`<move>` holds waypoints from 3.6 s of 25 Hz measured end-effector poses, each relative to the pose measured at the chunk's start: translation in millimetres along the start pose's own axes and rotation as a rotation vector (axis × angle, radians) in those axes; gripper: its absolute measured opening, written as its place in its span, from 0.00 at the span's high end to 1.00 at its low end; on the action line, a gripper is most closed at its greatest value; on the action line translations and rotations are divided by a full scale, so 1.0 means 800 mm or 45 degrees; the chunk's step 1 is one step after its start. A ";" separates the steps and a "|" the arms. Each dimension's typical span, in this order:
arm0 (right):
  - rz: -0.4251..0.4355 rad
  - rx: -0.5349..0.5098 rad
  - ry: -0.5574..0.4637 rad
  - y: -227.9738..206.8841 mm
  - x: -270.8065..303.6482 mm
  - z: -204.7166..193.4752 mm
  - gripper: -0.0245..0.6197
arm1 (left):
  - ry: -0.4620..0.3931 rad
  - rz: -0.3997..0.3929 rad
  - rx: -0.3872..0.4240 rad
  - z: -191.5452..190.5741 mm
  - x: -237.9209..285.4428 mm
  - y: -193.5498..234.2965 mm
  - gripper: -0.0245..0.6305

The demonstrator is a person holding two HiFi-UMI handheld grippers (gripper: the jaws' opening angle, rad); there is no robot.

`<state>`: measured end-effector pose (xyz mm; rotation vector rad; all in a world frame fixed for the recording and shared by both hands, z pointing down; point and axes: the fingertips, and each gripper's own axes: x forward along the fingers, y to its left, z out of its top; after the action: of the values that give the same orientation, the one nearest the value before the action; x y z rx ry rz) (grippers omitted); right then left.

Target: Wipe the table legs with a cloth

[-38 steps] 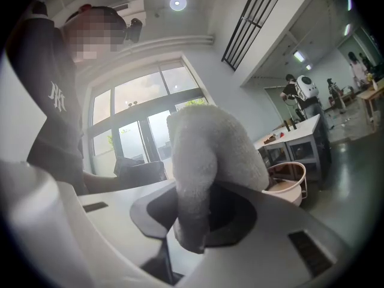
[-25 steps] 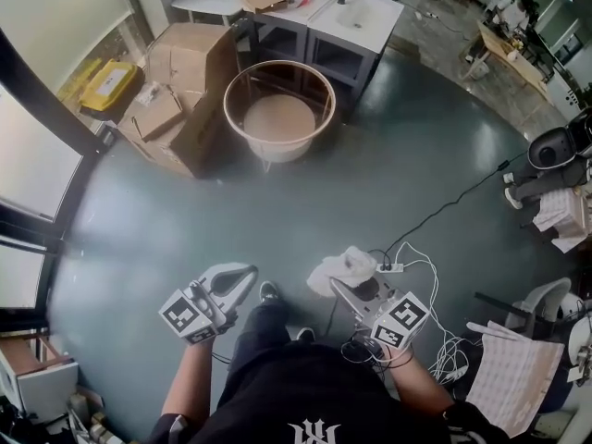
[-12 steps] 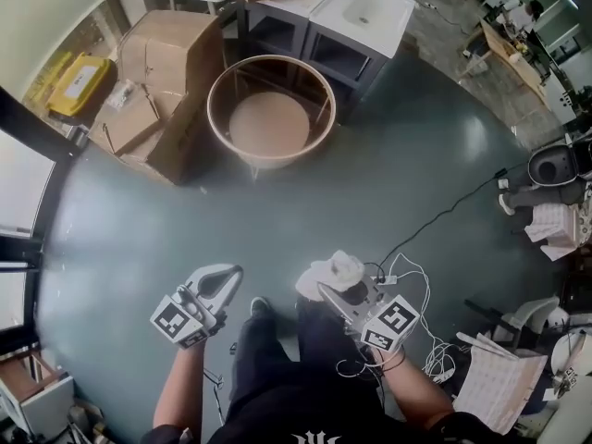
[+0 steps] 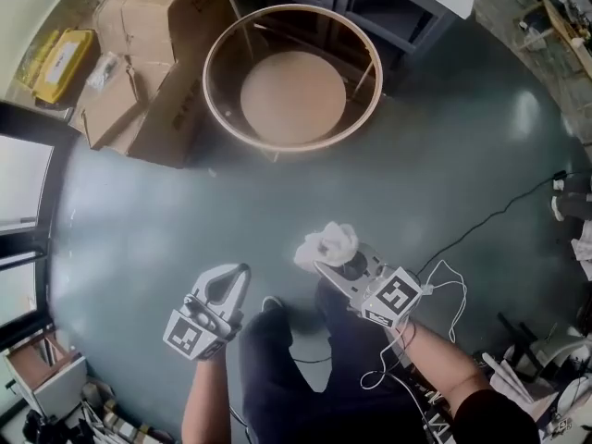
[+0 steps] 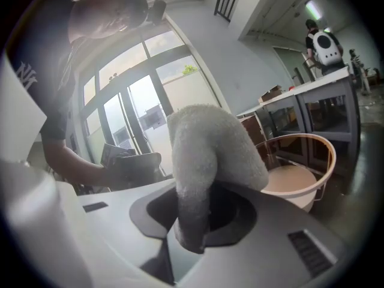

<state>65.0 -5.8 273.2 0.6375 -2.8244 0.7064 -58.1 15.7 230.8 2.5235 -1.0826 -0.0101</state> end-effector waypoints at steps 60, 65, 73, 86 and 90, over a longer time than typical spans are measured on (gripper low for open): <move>0.231 -0.135 -0.238 -0.405 0.454 -0.382 0.84 | -0.053 -0.310 0.601 -0.412 0.229 0.441 0.96; 0.185 -0.183 -0.210 -0.425 0.465 -0.421 0.84 | -0.003 -0.290 0.585 -0.445 0.240 0.462 0.96; 0.089 -0.130 -0.072 -0.475 0.482 -0.507 0.84 | 0.063 -0.281 0.510 -0.487 0.249 0.477 0.96; 0.016 -0.004 0.194 -0.524 0.510 -0.598 0.84 | 0.076 -0.322 0.491 -0.490 0.255 0.473 0.96; 0.003 0.019 0.296 -0.537 0.518 -0.618 0.84 | 0.069 -0.321 0.496 -0.488 0.255 0.471 0.96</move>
<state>-91.4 -261.5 987.8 0.5173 -2.6094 0.7497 -115.1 -224.5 755.5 2.9738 -0.7994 0.2187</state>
